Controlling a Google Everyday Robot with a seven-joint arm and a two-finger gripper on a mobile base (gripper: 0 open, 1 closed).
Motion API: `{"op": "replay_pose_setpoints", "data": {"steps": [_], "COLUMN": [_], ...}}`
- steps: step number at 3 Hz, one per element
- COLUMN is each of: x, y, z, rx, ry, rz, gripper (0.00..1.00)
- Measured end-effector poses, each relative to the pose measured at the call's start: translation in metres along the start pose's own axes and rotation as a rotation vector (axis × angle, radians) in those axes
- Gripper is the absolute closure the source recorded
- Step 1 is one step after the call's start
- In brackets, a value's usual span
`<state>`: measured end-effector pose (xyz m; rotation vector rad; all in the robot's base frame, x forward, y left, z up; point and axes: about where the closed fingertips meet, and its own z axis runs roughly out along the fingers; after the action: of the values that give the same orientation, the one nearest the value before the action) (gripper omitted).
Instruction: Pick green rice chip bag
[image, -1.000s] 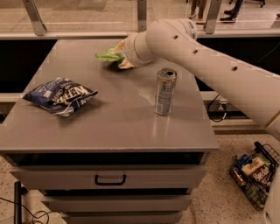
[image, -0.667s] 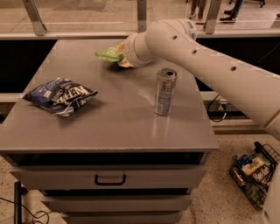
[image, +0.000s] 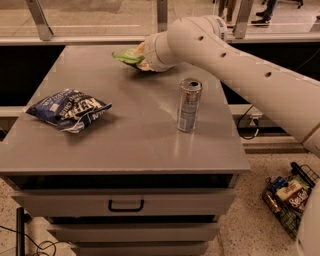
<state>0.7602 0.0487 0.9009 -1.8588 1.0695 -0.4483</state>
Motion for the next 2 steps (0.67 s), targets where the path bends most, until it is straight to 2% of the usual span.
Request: {"op": "replay_pose_setpoints", "data": {"steps": [1,2], "x": [0.02,0.037], "y": [-0.035,-0.069], "z": [-0.017,-0.041], "rx": [0.075,0.156], "ry": [0.044,0.076], "rz": [0.105,0.175], "gripper": [1.0,1.0]}}
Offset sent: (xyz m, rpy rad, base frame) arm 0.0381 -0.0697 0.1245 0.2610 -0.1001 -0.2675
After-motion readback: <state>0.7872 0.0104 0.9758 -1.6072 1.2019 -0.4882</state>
